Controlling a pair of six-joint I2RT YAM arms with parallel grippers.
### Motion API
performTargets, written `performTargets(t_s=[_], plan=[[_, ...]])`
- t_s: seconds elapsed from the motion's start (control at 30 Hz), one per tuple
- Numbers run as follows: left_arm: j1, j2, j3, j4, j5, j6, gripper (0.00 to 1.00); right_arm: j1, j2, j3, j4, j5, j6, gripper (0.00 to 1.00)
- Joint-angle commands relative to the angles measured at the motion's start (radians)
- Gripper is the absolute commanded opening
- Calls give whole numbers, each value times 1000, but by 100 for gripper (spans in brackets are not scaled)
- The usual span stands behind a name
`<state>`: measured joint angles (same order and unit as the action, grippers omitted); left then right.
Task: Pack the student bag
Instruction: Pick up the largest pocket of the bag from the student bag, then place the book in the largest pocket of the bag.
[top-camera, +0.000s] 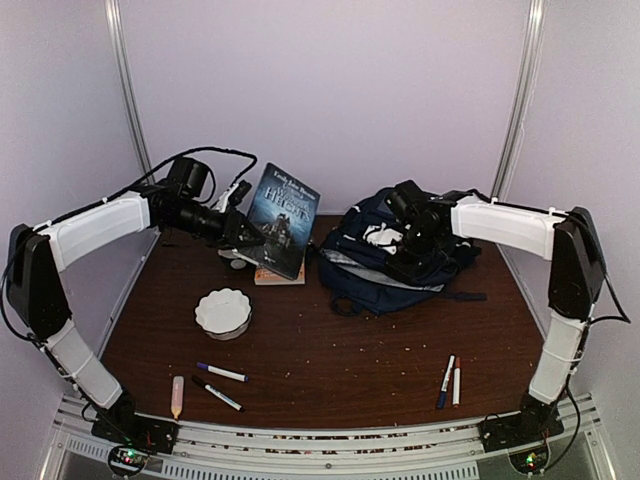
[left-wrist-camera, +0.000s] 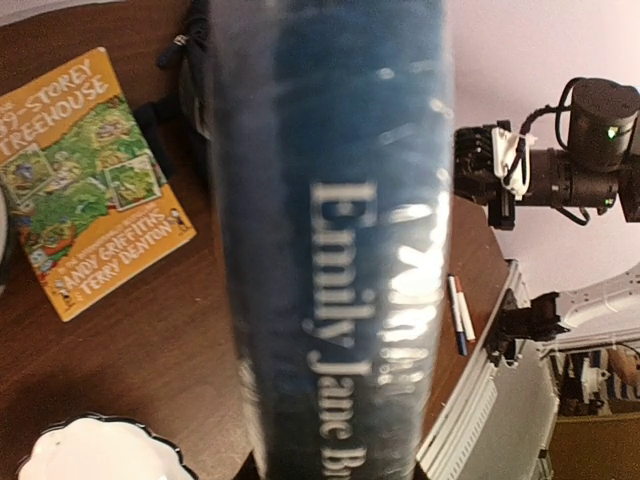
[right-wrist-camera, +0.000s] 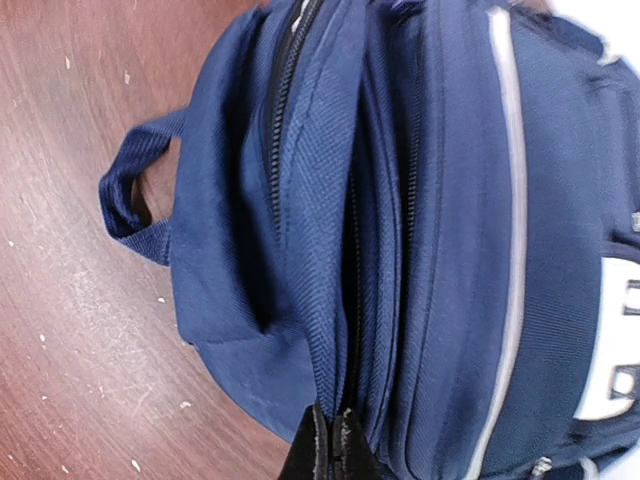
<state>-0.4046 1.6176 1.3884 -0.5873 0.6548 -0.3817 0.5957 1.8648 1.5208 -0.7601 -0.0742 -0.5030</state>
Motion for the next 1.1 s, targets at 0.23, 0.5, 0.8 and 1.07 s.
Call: performTargets(t_s=[0.23, 0.5, 0.8, 1.07], plan=[[-67, 20, -106, 273, 420, -63, 0, -5, -168, 116, 32, 97, -26, 0], [-229, 161, -40, 238, 503, -48, 0, -11, -250, 96, 59, 166, -33, 0], [-329, 405, 41, 693, 557, -453, 0, -30, -296, 94, 100, 111, -40, 0], [-307, 674, 148, 1433, 488, -1162, 0, -31, -339, 10, 100, 68, -84, 0]])
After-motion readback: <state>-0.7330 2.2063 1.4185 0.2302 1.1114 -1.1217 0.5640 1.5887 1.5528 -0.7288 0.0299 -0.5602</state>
